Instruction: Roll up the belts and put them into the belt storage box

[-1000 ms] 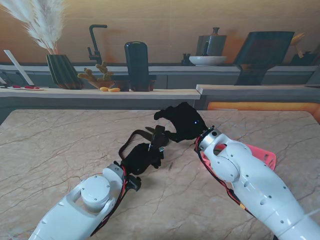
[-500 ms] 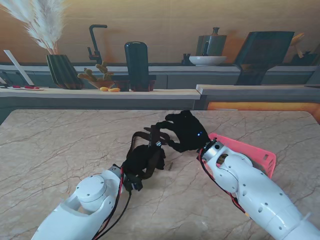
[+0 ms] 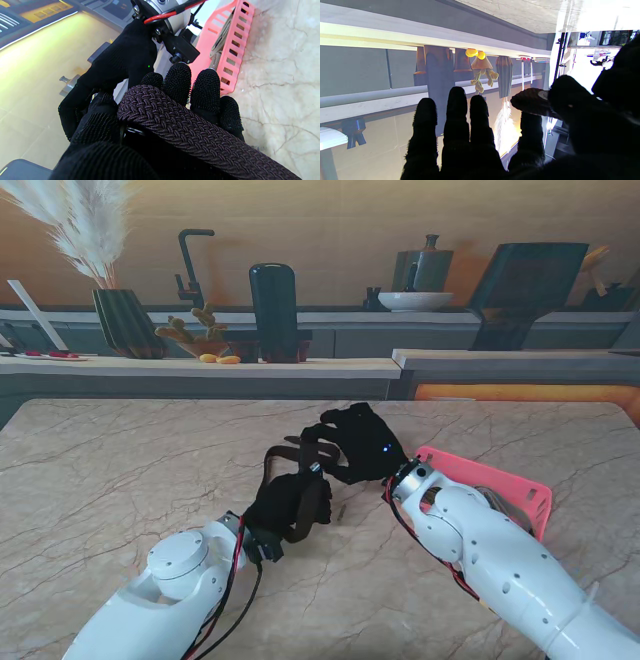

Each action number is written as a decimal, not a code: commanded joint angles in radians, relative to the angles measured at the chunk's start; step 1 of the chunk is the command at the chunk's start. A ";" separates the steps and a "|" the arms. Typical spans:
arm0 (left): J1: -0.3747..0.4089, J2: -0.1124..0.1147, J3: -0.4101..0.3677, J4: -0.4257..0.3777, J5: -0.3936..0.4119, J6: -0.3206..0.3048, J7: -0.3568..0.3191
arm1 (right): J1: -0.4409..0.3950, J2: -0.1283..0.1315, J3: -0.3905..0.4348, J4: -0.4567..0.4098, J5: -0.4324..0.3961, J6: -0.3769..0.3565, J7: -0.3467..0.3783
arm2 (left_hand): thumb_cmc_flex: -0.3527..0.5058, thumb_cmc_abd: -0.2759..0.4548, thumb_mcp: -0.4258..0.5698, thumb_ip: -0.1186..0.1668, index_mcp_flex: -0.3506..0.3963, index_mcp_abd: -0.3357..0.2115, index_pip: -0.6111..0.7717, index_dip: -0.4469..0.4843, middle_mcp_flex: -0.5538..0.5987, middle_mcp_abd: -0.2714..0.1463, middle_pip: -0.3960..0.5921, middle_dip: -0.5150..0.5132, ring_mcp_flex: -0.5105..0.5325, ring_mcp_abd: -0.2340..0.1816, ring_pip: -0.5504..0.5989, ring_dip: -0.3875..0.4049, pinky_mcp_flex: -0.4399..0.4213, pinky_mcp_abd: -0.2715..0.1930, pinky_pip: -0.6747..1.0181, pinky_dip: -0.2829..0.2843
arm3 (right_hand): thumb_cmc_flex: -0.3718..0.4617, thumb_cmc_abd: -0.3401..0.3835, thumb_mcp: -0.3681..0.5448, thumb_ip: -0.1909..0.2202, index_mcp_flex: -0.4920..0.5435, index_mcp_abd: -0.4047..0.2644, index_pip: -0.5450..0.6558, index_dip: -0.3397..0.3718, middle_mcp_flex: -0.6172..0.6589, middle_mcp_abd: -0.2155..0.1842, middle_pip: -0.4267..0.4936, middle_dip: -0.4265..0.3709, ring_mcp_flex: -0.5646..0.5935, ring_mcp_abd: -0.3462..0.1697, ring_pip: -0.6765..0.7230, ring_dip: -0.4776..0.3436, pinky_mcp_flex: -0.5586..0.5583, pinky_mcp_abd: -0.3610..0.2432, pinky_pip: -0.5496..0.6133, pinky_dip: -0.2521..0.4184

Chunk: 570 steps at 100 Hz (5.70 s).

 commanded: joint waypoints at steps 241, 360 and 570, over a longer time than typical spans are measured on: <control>-0.021 0.011 0.057 0.092 0.562 -0.543 0.256 | -0.205 -0.053 0.199 -0.179 0.131 0.077 -0.035 | -0.449 -0.244 -0.040 0.021 -0.573 -0.310 -0.506 -0.188 -0.713 -0.166 -0.467 -0.274 -0.498 -0.266 -0.701 -0.339 -0.135 -0.255 -0.571 -0.214 | 0.198 0.091 -0.115 -0.167 0.640 0.021 0.222 -0.311 0.680 -0.148 0.002 -0.016 0.301 -0.088 0.130 0.033 0.134 -0.004 0.135 -0.081; -0.070 -0.015 0.108 0.156 0.884 -0.491 0.465 | -0.112 -0.128 -0.007 -0.065 0.410 0.058 0.073 | -0.467 -0.271 0.365 0.024 -0.729 -0.247 -0.780 -0.314 -0.950 -0.165 -0.440 -0.313 -0.663 -0.272 -0.668 -0.370 -0.218 -0.336 -0.622 -0.314 | 0.224 0.067 -0.092 -0.167 0.686 0.096 0.182 -0.264 0.702 -0.082 0.026 0.018 0.399 -0.048 0.222 0.123 0.174 0.014 0.146 -0.034; -0.070 -0.040 0.109 0.140 0.775 -0.371 0.484 | -0.279 -0.062 0.150 -0.254 0.291 0.090 0.159 | -0.107 -0.322 0.470 0.057 -0.488 -0.226 0.242 0.100 -0.137 -0.241 0.341 0.301 0.276 -0.352 0.437 0.103 0.490 -0.066 0.475 -0.018 | 0.186 -0.069 0.048 -0.081 0.406 0.229 -0.088 -0.027 0.437 0.035 0.110 0.084 0.324 0.026 0.261 0.175 0.162 0.030 0.157 0.025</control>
